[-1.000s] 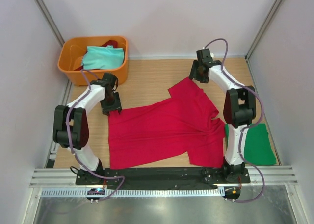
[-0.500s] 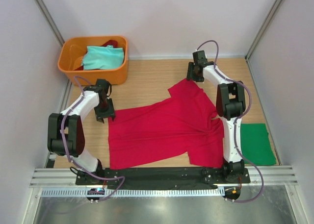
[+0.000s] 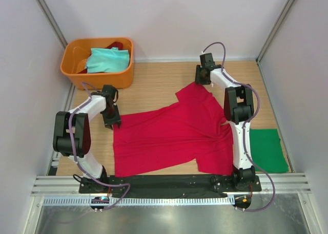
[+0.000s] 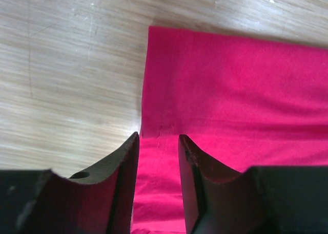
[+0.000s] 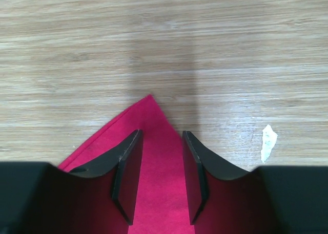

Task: Fold and stack the t-shirts
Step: Flatten the tshirt out

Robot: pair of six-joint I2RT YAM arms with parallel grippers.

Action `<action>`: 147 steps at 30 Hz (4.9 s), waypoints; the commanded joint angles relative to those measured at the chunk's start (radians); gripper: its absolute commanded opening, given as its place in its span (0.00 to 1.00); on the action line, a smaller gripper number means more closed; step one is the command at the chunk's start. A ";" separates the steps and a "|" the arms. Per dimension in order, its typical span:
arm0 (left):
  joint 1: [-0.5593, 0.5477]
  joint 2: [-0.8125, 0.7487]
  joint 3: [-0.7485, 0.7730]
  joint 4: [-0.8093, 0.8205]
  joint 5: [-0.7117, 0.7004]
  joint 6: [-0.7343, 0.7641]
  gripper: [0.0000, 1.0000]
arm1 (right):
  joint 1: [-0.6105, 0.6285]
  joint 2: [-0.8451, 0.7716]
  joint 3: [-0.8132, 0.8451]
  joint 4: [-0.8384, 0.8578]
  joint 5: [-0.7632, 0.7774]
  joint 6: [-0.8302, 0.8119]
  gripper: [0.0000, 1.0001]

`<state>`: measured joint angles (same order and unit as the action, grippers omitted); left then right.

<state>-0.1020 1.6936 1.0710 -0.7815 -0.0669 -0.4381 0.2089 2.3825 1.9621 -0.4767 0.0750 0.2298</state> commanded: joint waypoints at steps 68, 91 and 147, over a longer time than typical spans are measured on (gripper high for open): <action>0.168 0.339 0.523 0.088 0.190 -0.169 0.00 | -0.066 0.044 0.270 0.334 0.111 0.114 0.01; 0.177 0.411 0.782 0.163 0.142 -0.218 0.00 | -0.078 0.098 0.307 0.369 0.052 0.132 0.01; -0.140 -0.258 -0.036 0.217 0.249 -0.114 0.45 | -0.068 -0.370 -0.194 -0.352 0.037 0.191 0.44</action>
<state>-0.1879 1.4704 1.0252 -0.4141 0.1715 -0.5823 0.1284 2.1567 1.8889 -0.7219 0.1268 0.3996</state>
